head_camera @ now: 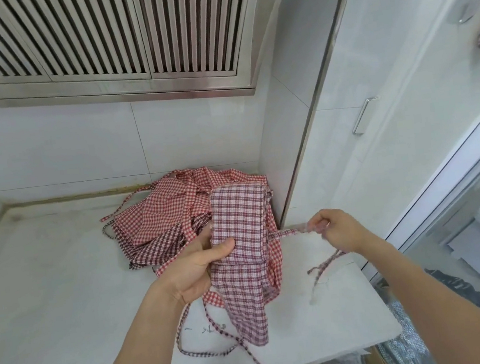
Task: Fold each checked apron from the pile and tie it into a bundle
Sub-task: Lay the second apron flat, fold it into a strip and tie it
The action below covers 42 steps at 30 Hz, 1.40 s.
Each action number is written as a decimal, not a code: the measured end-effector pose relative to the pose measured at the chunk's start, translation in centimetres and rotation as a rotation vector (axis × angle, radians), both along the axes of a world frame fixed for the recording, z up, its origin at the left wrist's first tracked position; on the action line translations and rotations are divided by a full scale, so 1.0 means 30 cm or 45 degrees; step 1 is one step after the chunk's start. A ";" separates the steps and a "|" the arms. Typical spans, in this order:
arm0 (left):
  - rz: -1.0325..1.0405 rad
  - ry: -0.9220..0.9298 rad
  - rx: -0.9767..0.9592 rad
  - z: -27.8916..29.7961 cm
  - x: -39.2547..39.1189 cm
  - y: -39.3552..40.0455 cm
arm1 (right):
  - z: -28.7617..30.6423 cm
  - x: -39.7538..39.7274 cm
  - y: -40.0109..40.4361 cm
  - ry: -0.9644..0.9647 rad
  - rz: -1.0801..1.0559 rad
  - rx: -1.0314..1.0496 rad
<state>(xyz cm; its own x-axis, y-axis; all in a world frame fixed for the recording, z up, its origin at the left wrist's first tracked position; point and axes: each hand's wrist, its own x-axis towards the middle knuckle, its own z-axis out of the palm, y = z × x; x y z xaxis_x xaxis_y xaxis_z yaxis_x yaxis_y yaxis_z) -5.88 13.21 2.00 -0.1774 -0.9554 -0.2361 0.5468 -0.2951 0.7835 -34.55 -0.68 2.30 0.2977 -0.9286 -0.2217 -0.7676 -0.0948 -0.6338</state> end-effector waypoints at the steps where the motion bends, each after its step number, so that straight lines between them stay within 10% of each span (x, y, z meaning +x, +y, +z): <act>1: -0.028 -0.047 -0.025 -0.006 -0.003 -0.003 | -0.002 -0.006 0.005 0.116 0.035 0.070; 4: -0.059 -0.089 -0.018 -0.021 -0.014 -0.012 | 0.009 0.031 0.050 0.061 0.029 -0.058; 8: -0.043 -0.121 -0.020 -0.028 -0.035 -0.030 | 0.047 0.145 0.175 -0.989 -0.060 0.203; 12: -0.094 -0.241 -0.016 -0.023 -0.050 -0.041 | 0.026 0.233 0.233 -0.708 0.357 0.307; 26: -0.265 -0.373 0.182 -0.046 -0.081 -0.021 | 0.016 0.227 0.227 -0.684 0.054 -0.344; 36: -0.150 -0.161 0.161 -0.046 -0.100 -0.013 | -0.033 0.174 0.174 -0.483 0.340 -1.017; 42: -0.145 0.379 0.181 -0.046 -0.060 0.014 | -0.026 0.173 0.181 -0.450 0.398 -1.108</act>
<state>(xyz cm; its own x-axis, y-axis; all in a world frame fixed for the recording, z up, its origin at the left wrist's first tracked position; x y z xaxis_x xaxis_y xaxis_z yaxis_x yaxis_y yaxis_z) -7.68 13.63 0.61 -0.3621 -0.8867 -0.2874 0.7022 -0.4623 0.5415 -29.36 4.76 1.53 0.4749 -0.5938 0.6495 -0.4085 -0.8024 -0.4350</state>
